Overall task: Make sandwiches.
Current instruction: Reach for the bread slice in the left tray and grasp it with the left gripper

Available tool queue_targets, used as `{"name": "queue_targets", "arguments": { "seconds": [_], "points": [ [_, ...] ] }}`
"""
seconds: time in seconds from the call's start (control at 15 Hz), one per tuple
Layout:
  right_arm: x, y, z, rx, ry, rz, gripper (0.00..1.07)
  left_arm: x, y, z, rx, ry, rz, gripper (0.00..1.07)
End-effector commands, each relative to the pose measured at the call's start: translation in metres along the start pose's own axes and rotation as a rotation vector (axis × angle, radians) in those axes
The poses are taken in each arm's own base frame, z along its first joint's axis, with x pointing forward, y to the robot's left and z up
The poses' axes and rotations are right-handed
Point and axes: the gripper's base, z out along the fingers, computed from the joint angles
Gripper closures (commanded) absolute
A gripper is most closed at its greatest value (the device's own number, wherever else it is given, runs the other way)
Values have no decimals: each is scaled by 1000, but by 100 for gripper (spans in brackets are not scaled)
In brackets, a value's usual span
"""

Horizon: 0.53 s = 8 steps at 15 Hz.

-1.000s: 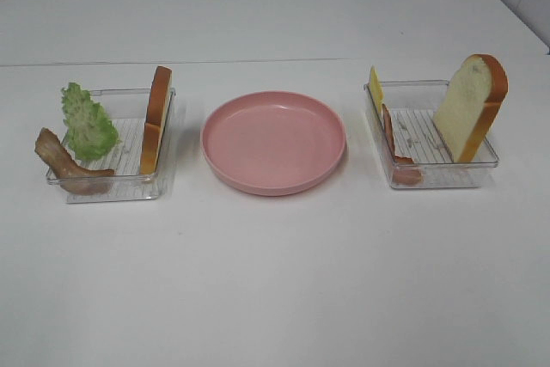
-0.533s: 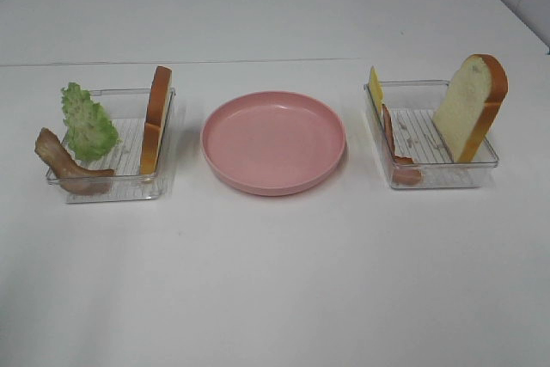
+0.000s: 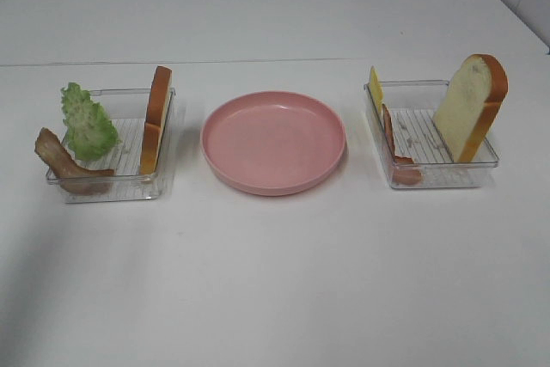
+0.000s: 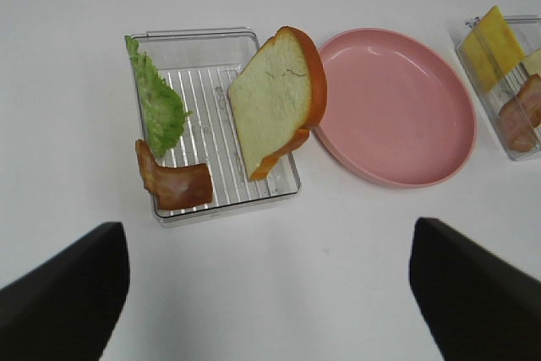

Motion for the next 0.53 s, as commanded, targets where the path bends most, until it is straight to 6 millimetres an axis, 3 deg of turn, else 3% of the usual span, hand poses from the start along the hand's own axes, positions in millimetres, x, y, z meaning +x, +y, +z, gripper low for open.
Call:
{"name": "queue_targets", "arguments": {
  "seconds": [0.07, 0.27, 0.53],
  "points": [
    [1, 0, -1, 8, -23, 1, 31, -23, 1, 25, 25, 67, -5, 22],
    [1, 0, -1, 8, -23, 1, 31, -52, -20, 66, 90, 148, 62, 22],
    [1, 0, -1, 8, -23, 1, 31, -65, -52, 109, 111, 317, 98, 25]
  ]
}}
